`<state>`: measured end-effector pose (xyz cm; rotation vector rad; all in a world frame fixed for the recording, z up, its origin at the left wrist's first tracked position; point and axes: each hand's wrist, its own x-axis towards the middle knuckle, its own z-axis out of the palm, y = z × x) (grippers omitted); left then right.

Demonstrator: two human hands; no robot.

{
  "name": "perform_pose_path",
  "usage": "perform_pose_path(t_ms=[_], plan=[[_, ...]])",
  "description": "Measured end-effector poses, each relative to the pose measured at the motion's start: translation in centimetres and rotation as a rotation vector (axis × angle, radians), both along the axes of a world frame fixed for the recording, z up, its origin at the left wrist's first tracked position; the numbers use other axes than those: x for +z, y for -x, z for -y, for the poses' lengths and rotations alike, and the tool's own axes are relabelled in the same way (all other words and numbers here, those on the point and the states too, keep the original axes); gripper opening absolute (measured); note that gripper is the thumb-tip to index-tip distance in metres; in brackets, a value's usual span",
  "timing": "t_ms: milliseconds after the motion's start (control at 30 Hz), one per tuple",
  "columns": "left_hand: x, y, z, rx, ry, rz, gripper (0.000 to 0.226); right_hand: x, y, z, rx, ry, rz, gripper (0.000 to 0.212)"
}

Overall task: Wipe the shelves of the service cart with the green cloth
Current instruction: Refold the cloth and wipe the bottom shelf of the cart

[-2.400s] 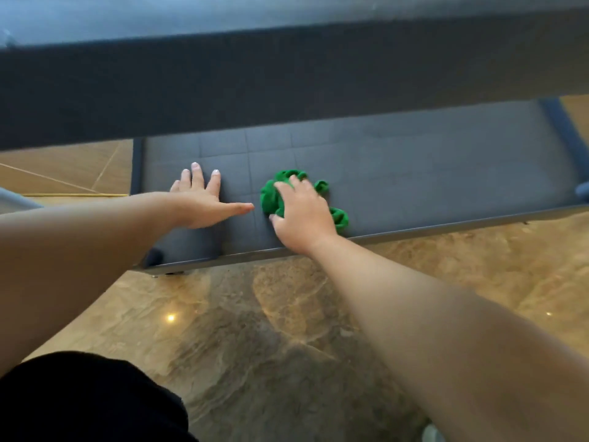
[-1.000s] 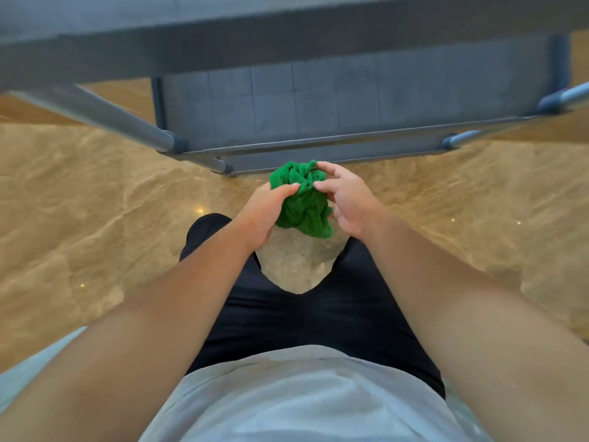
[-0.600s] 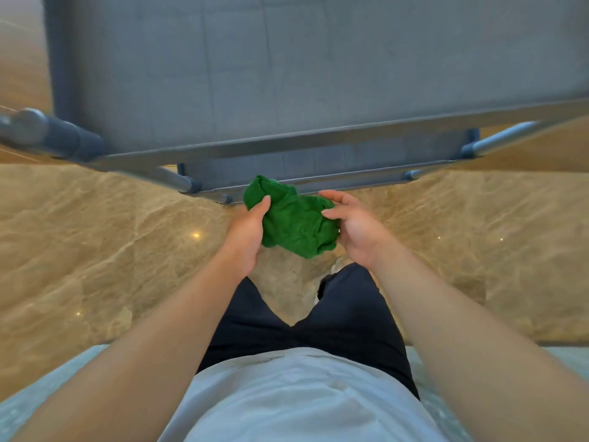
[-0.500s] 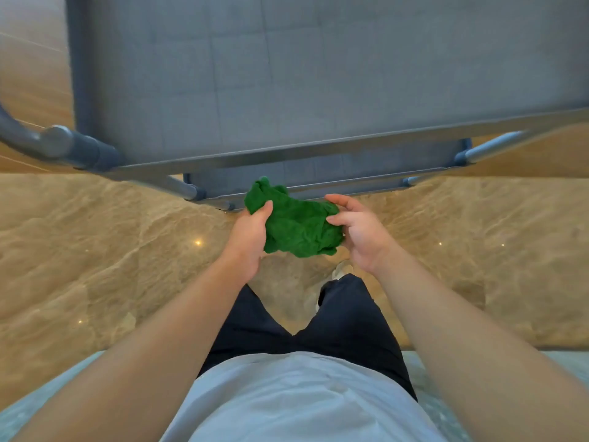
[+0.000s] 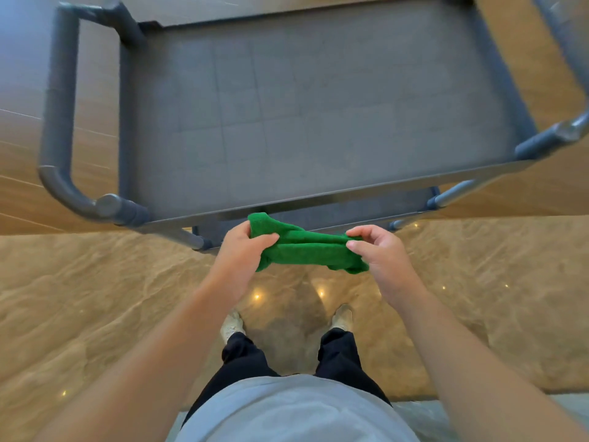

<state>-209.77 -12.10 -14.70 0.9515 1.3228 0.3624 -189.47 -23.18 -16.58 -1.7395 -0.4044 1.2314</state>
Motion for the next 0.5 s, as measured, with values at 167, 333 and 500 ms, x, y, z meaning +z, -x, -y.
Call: perform_pose_path(t_ms=[167, 333, 500], plan=[[3.7, -0.2, -1.5, 0.067, -0.086, 0.191, 0.020, 2.8, -1.7, -1.2, 0.032, -0.113, 0.024, 0.015], [6.2, -1.5, -4.6, 0.195, -0.182, 0.103, 0.039, 5.6, -4.4, -4.9, 0.044, -0.211, 0.158, 0.014], [8.5, -2.4, -8.6, 0.250, -0.338, 0.066, 0.018, 8.0, -6.8, -10.6, 0.077, -0.283, 0.170, 0.025]])
